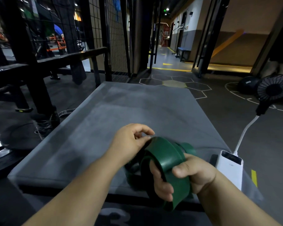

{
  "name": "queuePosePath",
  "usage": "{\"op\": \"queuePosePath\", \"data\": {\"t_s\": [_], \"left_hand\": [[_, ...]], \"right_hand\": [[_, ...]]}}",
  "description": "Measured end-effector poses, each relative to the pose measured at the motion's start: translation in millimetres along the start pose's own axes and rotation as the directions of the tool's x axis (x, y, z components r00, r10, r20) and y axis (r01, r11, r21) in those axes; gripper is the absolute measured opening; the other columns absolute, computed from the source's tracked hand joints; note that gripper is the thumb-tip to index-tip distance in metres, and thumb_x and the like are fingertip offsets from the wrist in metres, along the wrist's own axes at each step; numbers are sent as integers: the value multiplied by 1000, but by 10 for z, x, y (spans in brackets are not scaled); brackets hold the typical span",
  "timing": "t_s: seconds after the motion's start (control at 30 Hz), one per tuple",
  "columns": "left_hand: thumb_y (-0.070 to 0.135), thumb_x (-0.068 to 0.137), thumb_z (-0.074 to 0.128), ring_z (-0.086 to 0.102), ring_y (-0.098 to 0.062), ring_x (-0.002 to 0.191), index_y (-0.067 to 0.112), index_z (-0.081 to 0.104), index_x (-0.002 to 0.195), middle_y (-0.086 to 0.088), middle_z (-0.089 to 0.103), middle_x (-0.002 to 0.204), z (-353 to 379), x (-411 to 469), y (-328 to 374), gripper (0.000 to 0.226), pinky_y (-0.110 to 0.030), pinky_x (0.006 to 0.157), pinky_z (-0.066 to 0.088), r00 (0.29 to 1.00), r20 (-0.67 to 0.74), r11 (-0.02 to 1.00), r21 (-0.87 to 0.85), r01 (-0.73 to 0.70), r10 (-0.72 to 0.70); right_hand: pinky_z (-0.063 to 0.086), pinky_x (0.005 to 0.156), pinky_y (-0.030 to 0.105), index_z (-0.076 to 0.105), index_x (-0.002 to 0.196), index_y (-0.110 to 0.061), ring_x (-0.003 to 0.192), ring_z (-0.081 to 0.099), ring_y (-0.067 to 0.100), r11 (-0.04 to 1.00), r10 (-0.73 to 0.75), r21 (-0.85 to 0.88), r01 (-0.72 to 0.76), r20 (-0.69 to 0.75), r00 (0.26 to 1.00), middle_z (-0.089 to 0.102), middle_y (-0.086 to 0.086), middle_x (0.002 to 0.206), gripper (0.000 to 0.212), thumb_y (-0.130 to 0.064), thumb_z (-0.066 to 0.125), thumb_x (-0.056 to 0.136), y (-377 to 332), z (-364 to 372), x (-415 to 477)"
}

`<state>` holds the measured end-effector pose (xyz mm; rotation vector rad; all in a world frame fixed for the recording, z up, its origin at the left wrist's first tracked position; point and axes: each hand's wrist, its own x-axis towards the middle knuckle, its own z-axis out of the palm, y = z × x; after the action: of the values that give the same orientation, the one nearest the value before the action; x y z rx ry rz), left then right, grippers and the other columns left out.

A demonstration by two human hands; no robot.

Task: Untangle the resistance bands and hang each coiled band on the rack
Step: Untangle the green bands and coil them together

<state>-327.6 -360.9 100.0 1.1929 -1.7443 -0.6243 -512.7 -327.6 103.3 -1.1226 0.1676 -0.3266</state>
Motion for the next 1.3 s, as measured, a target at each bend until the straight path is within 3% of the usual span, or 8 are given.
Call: {"op": "queuePosePath", "data": {"t_s": [0.1, 0.23, 0.4, 0.53, 0.67, 0.87, 1.13, 1.3], "left_hand": [[34, 92, 61, 64, -5, 100, 28, 71, 98, 8, 72, 102, -3, -33, 48, 14, -28, 94, 48, 989, 144, 934, -351, 69, -19], [88, 54, 60, 47, -16, 131, 44, 53, 130, 5, 50, 138, -161, -88, 78, 88, -36, 110, 37, 881, 444, 968, -243, -57, 164], [69, 40, 82, 52, -5, 122, 48, 48, 122, 18, 55, 127, -161, -187, 307, 91, -32, 104, 44, 733, 668, 987, -161, -24, 127], [47, 46, 80, 59, -14, 108, 43, 51, 109, 9, 61, 111, -157, -198, 285, 70, -44, 96, 48, 767, 634, 992, -121, -25, 97], [59, 45, 81, 60, -21, 91, 31, 53, 97, 2, 63, 94, -173, -158, 280, 66, -49, 84, 48, 849, 514, 993, -77, -93, 119], [94, 42, 58, 63, -11, 100, 36, 58, 110, 7, 65, 105, -188, -139, 276, 90, -32, 87, 51, 820, 562, 990, -137, -35, 106], [57, 59, 71, 57, -11, 51, 13, 60, 89, -2, 62, 70, -80, -146, 311, 54, -22, 55, 43, 902, 425, 973, -230, 28, 74], [90, 52, 57, 60, -11, 64, 15, 59, 107, -2, 67, 85, -27, -84, 183, 93, -22, 66, 48, 910, 413, 972, -229, 57, 44]], "right_hand": [[46, 64, 31, 55, 96, 1, 64, 62, 23, 999, -47, -20, 46, -38, 998, 65, 10, 72, 35, -29, 68, 83, -28, -29, -39], [50, 64, 31, 58, 94, 3, 64, 67, 23, 998, -1, -67, 1, 1, 1000, 70, 14, 76, 36, -28, 69, 82, -85, -28, -57], [55, 70, 30, 58, 101, 4, 71, 71, 22, 990, 120, -85, -111, 99, 988, 73, 13, 84, 39, -22, 75, 77, -76, 4, -25], [57, 78, 35, 59, 107, 2, 81, 72, 25, 989, 142, -55, -138, 91, 986, 73, 13, 91, 41, -19, 76, 77, -88, -15, -70], [57, 82, 35, 56, 109, 6, 87, 71, 27, 990, 120, -80, -116, 48, 992, 73, 15, 94, 50, -24, 78, 76, -121, -68, -103], [58, 77, 36, 63, 112, -1, 83, 72, 26, 994, 102, -36, -102, 0, 995, 74, 12, 92, 34, -20, 70, 84, -105, -106, -97], [54, 88, 45, 63, 110, -1, 90, 70, 33, 995, 37, 92, -37, 8, 999, 71, 20, 99, 38, -18, 69, 76, -11, -105, -16], [55, 74, 38, 67, 99, -6, 65, 66, 21, 994, -62, 82, 73, -137, 989, 67, 10, 77, 37, -20, 81, 68, 47, -109, 6]]}}
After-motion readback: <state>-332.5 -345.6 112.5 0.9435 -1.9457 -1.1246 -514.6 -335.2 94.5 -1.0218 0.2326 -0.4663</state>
